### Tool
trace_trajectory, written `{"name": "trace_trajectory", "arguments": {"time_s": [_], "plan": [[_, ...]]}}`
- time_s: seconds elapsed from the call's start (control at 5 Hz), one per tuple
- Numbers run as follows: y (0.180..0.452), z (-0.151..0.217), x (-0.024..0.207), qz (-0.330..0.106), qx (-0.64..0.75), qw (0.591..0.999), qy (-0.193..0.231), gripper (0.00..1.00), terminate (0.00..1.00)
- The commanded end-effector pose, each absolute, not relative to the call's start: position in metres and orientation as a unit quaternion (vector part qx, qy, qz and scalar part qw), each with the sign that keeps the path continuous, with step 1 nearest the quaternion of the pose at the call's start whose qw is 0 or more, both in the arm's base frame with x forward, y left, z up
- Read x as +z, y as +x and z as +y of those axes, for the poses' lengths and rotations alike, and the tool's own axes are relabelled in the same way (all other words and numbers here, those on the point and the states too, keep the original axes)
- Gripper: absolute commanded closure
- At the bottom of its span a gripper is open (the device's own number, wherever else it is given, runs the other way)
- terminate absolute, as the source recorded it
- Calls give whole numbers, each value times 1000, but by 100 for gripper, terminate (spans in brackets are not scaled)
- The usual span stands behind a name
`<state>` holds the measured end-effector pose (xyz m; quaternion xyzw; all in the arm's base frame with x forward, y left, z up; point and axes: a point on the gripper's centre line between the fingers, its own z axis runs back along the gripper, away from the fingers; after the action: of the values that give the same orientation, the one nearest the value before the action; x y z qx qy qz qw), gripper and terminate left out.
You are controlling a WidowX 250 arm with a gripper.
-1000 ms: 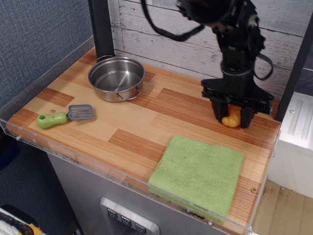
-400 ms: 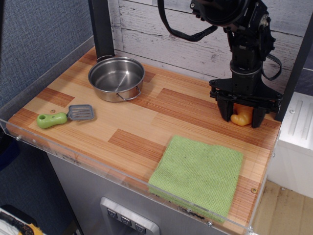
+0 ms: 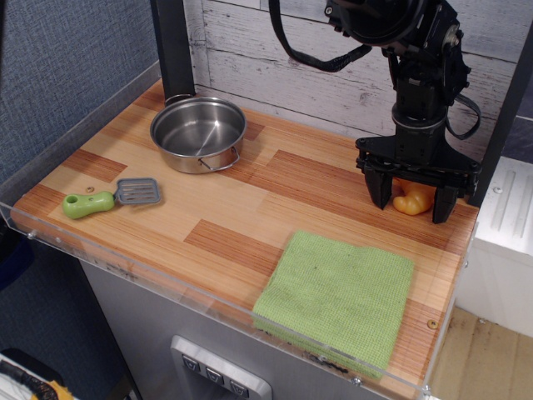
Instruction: Place the croissant behind the cloth.
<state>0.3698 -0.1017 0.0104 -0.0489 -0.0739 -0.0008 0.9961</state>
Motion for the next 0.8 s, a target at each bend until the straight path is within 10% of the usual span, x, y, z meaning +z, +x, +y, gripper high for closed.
{"name": "trace_trajectory", "arguments": {"time_s": [0.0, 0.6], "plan": [[366, -92, 83, -141, -1, 987, -76, 0, 0], [312, -64, 155, -205, 1, 975, -89, 0, 0]]}}
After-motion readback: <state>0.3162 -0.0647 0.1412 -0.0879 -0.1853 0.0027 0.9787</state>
